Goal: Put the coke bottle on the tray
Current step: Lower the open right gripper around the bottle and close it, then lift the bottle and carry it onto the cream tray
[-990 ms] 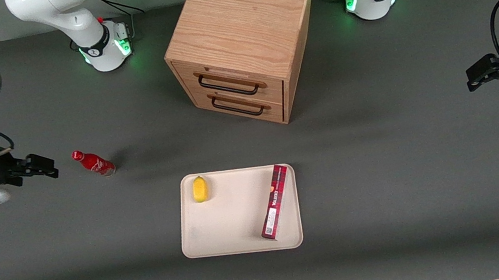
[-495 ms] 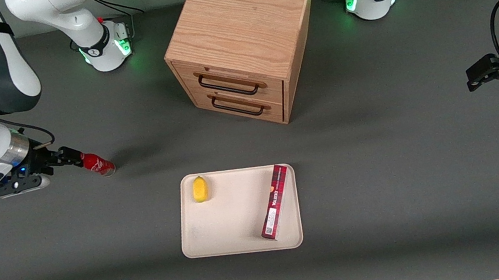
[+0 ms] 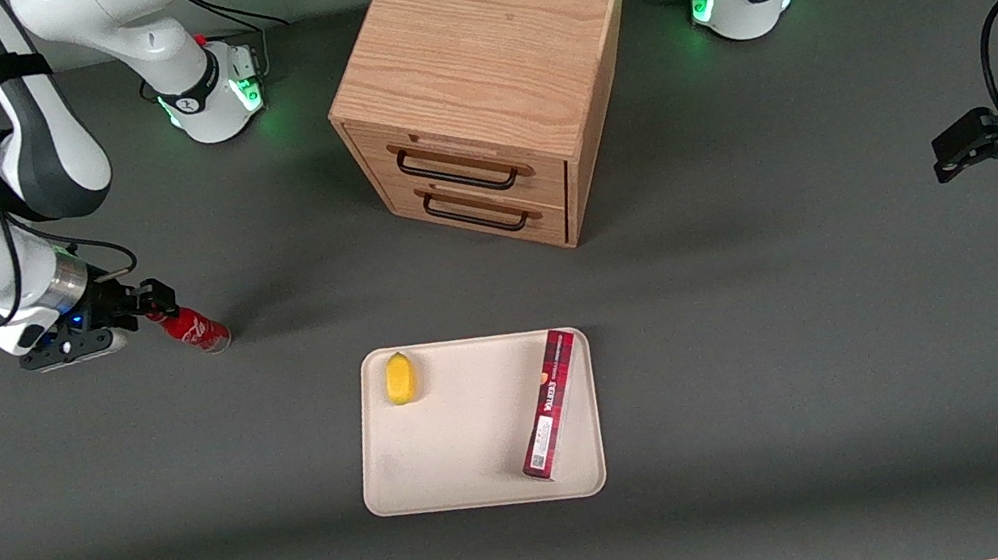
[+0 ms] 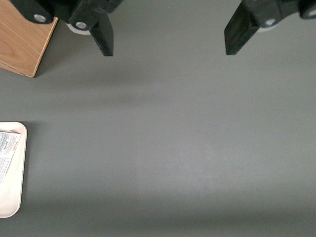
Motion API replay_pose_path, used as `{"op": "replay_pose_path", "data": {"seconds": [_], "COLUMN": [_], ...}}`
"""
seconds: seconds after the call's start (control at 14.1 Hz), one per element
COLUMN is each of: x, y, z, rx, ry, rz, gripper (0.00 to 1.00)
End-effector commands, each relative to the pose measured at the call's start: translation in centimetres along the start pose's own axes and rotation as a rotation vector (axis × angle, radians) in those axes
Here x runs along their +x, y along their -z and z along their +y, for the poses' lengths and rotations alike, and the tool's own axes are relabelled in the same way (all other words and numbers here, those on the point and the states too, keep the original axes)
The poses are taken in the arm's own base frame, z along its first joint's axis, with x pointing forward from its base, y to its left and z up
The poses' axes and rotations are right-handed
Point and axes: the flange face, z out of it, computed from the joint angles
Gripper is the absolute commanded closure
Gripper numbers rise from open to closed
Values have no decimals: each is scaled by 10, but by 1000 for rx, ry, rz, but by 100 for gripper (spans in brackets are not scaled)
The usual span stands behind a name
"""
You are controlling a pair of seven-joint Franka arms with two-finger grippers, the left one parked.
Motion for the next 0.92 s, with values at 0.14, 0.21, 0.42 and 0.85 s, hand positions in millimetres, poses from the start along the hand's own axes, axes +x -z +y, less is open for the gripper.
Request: {"op": "replay_pose_path", "data": {"seconds": [0.14,0.21,0.42,0.85], "x": [-16,-16,-12,112], "y": [-5,-4,-1,90], "z": [3,3,-1,-106], "rx": [-5,-5,-6,-21], "ry": [29,29,31,45], "rz": [28,28,36,107], "gripper": [76,95,100,100]}}
